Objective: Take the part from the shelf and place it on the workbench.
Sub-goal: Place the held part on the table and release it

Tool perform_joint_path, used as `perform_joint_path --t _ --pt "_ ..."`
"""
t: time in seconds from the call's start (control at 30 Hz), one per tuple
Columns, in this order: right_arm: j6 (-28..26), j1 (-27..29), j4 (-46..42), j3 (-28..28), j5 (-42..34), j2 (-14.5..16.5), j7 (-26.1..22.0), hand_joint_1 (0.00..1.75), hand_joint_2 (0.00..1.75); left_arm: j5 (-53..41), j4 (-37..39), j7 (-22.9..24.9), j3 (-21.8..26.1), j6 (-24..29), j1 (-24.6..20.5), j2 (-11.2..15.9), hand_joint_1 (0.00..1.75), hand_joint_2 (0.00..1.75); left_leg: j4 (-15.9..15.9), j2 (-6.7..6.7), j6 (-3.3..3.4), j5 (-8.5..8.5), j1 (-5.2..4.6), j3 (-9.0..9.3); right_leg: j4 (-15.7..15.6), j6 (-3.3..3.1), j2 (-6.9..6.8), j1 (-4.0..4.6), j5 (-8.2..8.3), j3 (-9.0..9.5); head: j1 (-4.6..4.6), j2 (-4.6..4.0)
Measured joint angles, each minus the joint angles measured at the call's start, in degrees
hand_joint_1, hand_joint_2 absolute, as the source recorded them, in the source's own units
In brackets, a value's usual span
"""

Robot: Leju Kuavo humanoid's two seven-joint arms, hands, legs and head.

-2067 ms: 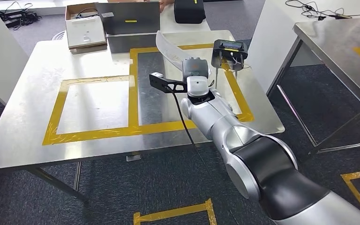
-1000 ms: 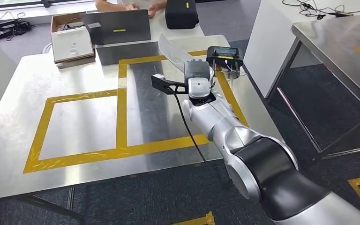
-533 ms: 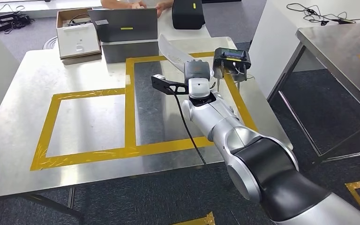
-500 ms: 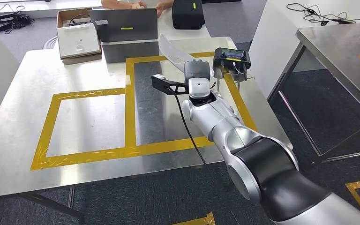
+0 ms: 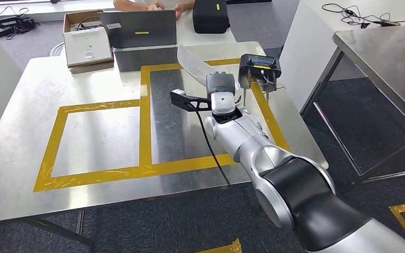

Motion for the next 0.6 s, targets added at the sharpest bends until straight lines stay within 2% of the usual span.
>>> perform_joint_path --t 0.6 --pt "0.57 2.98 0.18 0.69 -0.01 0.03 -0.5 1.75 1.75 -0.98 0.0 -0.11 -0.12 0.0 -0.37 -0.02 0.0 1.75 -0.02 0.0 0.0 0.0 0.0 0.03 0.0 0.03 0.0 0.0 -0.05 0.01 0.0 0.0"
